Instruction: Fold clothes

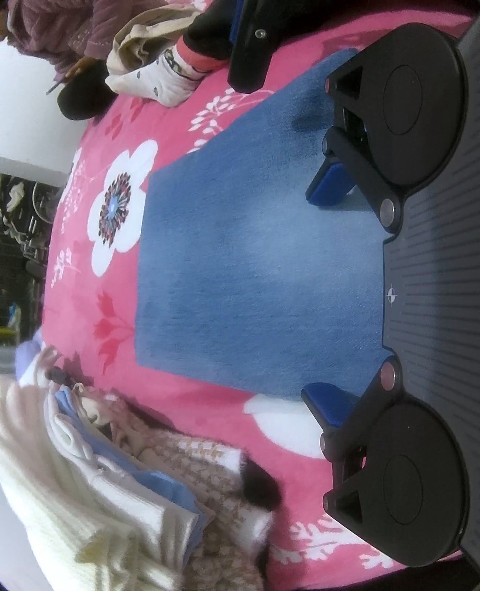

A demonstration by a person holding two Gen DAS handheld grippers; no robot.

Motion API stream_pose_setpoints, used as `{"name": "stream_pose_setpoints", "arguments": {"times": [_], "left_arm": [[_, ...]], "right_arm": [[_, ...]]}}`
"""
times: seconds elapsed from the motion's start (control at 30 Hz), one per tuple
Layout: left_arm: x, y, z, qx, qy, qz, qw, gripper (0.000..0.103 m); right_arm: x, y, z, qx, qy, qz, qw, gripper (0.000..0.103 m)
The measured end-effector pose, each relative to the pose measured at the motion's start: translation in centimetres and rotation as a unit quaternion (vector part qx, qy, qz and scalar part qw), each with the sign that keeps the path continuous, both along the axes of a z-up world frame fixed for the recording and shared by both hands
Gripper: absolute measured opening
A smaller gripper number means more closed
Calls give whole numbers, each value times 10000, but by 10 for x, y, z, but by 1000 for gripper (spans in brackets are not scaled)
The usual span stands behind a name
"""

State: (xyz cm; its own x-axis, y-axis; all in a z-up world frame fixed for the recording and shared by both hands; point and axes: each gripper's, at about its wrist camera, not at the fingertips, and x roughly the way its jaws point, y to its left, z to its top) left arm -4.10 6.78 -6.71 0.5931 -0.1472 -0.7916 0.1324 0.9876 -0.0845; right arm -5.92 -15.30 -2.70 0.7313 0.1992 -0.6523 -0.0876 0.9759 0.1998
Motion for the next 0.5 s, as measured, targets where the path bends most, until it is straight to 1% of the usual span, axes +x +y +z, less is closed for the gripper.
{"name": "stream_pose_setpoints", "arguments": {"times": [0.13, 0.23, 0.37, 0.5], "left_arm": [[1, 1, 0, -69, 63, 8, 10000, 103], [2, 2, -1, -122, 110, 14, 9999, 103], [3, 3, -1, -191, 173, 22, 9997, 103], [2, 2, -1, -145, 150, -39, 9998, 103]], "right_arm": [[-1, 2, 2, 15, 1, -166, 9999, 103], [-4, 7, 5, -127, -52, -335, 9993, 103], [-8, 14, 8, -229, -80, -282, 9993, 103], [-8, 18, 10, -205, -119, -218, 9995, 103]]}}
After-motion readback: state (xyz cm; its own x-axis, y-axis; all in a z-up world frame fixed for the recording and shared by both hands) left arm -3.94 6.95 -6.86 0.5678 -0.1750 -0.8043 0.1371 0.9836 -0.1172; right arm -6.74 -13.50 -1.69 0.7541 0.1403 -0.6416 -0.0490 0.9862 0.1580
